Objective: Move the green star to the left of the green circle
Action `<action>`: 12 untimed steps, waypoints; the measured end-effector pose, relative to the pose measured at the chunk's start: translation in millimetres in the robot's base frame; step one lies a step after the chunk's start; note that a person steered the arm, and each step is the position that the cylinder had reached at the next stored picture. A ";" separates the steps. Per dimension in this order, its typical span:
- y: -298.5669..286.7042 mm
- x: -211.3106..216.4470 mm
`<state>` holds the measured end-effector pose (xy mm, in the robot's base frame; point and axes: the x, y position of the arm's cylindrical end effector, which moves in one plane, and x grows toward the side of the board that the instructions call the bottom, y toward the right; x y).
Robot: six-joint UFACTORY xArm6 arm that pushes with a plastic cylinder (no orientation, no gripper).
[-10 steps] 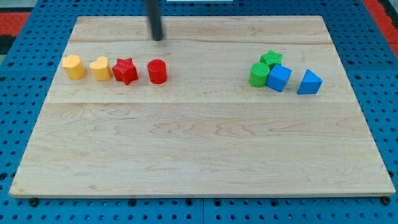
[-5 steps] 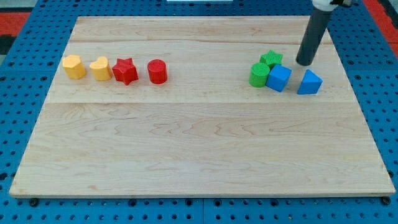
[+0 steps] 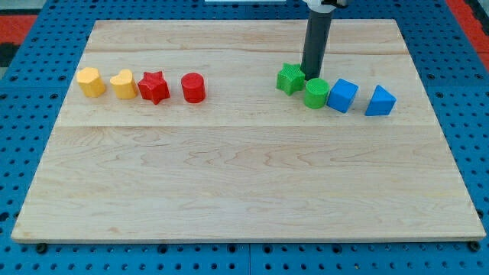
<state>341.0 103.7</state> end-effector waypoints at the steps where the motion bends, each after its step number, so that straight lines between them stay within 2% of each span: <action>1: 7.9 -22.1; 2: -19.9 -35.3; 3: -56.6 -26.1; 4: -64.6 -22.6; 5: -62.4 -53.5; 6: -1.1 -43.4; 7: -1.4 -33.5; 8: -31.8 -30.1; 10: -62.5 6.0; 12: -50.1 17.4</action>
<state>358.4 53.6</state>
